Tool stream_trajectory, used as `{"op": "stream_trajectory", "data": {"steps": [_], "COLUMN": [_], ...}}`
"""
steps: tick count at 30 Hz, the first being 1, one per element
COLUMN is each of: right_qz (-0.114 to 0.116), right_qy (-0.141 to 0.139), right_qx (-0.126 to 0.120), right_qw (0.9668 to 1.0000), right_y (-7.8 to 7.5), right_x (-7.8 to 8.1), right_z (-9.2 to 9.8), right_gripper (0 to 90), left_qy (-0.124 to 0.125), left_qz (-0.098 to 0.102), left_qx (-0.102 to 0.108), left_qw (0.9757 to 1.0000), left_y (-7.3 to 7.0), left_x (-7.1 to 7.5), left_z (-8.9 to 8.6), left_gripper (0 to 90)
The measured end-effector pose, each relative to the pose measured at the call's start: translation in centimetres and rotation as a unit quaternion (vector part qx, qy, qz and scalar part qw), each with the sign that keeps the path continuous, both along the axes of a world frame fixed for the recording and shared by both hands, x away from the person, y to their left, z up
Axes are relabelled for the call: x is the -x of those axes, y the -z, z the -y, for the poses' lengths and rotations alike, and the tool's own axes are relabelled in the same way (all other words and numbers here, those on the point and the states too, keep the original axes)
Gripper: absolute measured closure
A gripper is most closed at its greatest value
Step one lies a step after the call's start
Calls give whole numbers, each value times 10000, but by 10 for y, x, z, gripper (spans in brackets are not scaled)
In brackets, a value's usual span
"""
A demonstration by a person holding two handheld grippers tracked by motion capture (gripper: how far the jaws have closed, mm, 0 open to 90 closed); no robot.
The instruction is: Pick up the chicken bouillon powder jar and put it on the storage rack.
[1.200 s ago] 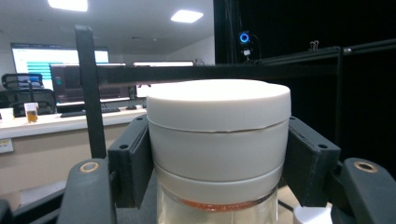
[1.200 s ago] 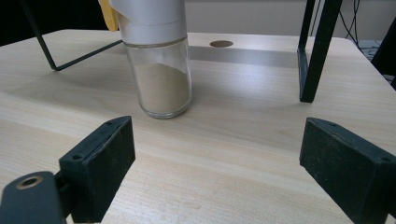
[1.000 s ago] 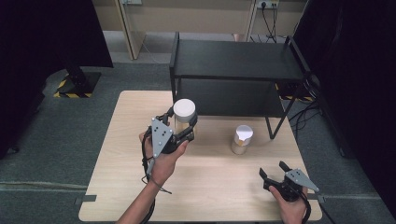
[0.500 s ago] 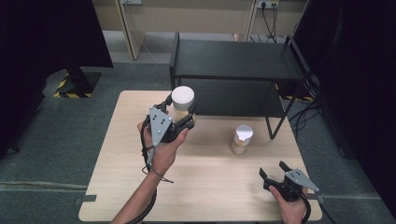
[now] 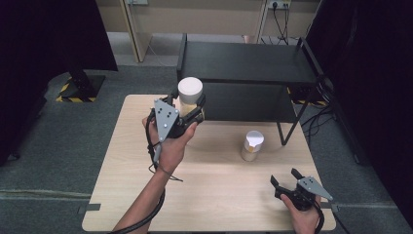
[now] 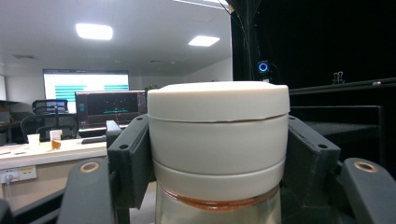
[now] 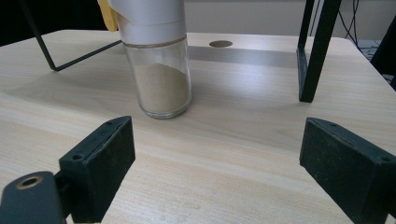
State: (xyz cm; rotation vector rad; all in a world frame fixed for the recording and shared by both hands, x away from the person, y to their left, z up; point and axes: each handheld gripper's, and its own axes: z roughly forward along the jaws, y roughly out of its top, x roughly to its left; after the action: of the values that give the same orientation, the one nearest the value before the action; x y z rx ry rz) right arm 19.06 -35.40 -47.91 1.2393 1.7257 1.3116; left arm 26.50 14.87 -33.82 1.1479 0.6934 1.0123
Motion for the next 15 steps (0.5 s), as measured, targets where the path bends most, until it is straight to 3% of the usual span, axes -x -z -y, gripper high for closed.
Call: {"op": "stream_trajectory", "data": {"steps": [15], "right_qz": [2], "right_qy": [3], "right_qx": [-6], "right_qw": [10000], "right_y": [0], "right_x": [0], "right_z": [0], "right_gripper": [105], "left_qy": [-84], "left_qz": [101], "left_qx": [61], "left_qw": [9999], "left_y": [-28], "left_x": [-14], "left_z": [9], "left_gripper": [339]}}
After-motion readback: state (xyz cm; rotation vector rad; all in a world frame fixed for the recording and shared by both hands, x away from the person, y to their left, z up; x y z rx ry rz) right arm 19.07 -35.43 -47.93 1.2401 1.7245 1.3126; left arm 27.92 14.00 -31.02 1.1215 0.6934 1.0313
